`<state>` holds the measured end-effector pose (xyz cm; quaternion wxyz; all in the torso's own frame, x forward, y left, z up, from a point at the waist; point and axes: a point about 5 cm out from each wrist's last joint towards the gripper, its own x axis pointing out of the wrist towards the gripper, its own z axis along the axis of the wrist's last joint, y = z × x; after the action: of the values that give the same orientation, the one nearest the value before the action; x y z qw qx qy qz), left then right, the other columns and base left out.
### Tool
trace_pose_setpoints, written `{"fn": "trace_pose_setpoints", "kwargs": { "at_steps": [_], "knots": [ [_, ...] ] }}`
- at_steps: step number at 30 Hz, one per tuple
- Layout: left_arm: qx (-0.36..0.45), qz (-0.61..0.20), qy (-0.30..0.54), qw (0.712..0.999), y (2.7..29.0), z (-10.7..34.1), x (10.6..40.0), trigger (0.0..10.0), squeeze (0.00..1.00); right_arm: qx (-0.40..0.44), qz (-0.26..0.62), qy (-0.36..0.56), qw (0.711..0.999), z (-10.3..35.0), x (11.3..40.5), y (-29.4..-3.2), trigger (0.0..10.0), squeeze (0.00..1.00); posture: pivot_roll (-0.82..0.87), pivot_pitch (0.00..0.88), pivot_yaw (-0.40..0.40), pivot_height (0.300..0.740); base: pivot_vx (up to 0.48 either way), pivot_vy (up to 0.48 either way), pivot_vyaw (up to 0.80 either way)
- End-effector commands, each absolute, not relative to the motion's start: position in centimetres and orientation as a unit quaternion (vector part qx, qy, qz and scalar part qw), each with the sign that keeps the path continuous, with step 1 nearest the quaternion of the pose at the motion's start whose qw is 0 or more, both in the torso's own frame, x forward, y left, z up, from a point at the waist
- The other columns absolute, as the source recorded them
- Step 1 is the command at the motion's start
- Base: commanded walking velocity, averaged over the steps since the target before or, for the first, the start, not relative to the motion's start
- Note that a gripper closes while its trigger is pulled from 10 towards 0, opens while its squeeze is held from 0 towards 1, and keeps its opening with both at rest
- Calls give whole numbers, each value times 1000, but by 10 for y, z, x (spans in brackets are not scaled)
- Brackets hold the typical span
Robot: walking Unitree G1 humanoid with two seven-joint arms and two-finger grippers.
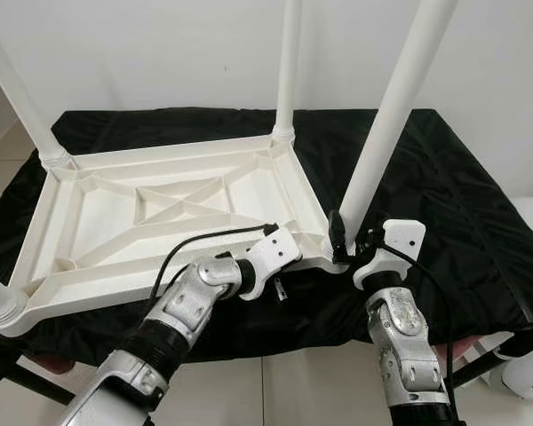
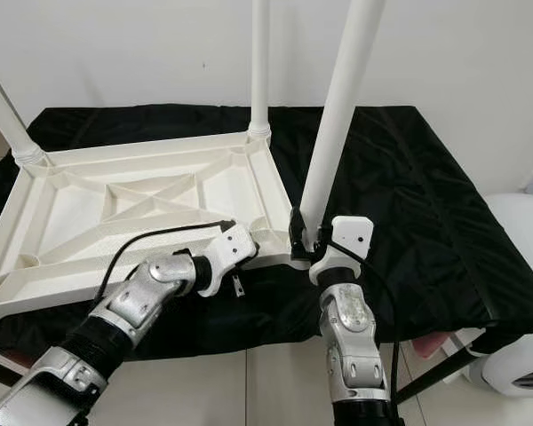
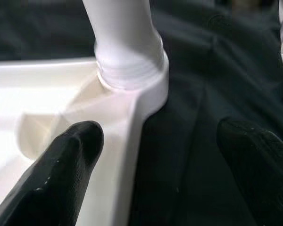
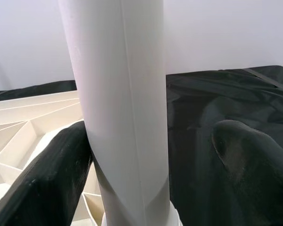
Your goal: Building children table
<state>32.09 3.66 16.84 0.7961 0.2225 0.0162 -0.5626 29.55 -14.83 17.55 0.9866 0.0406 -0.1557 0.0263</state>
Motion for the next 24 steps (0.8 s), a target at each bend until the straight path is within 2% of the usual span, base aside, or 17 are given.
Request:
{"fn": "trace_pose_setpoints", "kwargs": {
  "at_steps": [1,4,13,21,23,24],
  "knots": [
    [211,-579,-7,788,37,189,316,10000,0,40,28,-141,989,171,300,-153,10000,0,-96,97,50,740,0,0,0],
    [184,-593,-40,783,40,215,307,10000,0,34,37,-134,990,170,308,-156,10000,0,-83,103,43,740,0,0,0],
    [197,-576,-27,792,50,208,305,10000,0,26,40,-136,990,174,319,-162,10000,0,-76,105,37,740,0,0,0],
    [196,-539,9,819,65,193,307,10000,0,17,51,-130,990,176,325,-173,10000,0,-80,111,42,740,0,0,0],
    [185,-510,27,840,75,186,311,10000,0,16,83,-123,989,176,331,-179,10000,0,-83,117,46,740,0,0,0],
    [185,-510,27,840,75,186,311,10000,0,16,83,-123,989,176,331,-179,10000,0,-83,117,46,740,0,0,0]
  ]
}}
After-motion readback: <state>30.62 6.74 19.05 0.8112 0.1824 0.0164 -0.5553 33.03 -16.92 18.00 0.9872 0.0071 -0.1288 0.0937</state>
